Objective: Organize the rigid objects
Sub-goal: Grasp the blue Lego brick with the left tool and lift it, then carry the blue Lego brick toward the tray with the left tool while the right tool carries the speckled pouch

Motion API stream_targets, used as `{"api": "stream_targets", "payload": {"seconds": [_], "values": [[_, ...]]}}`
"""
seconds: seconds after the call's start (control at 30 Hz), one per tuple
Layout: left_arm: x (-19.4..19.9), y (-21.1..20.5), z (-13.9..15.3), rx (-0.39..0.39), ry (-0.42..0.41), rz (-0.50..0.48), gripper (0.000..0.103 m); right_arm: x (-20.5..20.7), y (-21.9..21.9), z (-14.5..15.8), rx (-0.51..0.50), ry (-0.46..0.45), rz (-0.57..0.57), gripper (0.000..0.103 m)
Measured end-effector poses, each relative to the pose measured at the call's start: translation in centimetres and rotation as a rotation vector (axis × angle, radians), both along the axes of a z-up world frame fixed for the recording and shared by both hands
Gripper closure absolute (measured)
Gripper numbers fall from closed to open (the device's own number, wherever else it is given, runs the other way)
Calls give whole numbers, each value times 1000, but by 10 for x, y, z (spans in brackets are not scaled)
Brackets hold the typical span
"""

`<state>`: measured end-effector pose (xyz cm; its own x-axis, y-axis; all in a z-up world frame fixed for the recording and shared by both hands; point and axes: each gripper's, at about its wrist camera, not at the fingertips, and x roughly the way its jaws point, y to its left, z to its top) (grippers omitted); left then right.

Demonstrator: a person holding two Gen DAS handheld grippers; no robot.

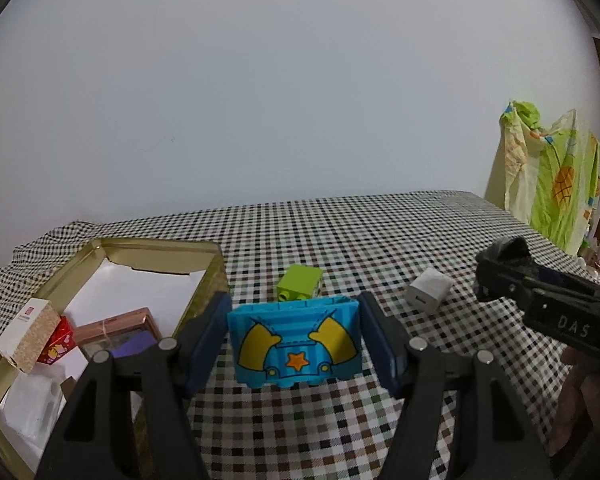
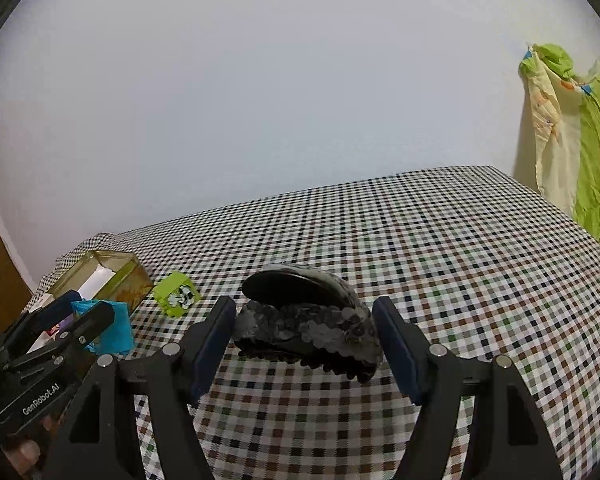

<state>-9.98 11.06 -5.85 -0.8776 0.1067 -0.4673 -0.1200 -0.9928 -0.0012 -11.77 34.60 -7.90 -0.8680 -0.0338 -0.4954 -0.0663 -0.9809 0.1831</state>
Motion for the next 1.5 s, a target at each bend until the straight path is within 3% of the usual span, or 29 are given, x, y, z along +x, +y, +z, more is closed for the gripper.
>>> {"api": "stream_targets", "payload": {"seconds": [1.5], "values": [[43, -29, 10, 33, 133, 66, 38, 18, -57, 6, 44, 65, 104, 30]]}}
